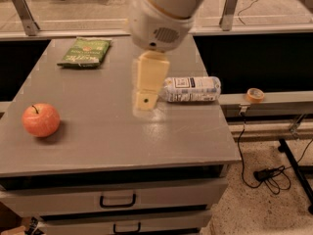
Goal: Move apple near blue plastic bottle
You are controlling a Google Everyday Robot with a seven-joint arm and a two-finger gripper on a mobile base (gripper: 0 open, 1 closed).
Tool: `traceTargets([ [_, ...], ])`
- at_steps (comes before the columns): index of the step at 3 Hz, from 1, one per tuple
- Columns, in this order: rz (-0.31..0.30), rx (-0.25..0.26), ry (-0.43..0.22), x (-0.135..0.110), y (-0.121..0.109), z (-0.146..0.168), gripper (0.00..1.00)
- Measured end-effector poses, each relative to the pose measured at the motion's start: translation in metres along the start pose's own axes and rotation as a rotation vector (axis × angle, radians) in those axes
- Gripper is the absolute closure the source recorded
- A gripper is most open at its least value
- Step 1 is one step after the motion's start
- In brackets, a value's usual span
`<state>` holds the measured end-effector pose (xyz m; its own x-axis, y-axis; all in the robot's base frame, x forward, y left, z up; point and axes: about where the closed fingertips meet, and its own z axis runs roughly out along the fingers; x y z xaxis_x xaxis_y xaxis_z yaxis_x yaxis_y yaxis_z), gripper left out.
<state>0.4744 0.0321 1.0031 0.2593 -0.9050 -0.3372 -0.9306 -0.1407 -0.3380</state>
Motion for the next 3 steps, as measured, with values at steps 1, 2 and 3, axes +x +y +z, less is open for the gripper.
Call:
traceTargets([
  [1, -0.03, -0.002, -0.014, -0.016, 0.0, 0.002, 0.0],
  [2, -0.028, 0.001, -0.013, -0.016, 0.0, 0.001, 0.0],
  [3, -0.012, 0.015, -0.045, -0.019, -0.011, 0.007, 0.0],
])
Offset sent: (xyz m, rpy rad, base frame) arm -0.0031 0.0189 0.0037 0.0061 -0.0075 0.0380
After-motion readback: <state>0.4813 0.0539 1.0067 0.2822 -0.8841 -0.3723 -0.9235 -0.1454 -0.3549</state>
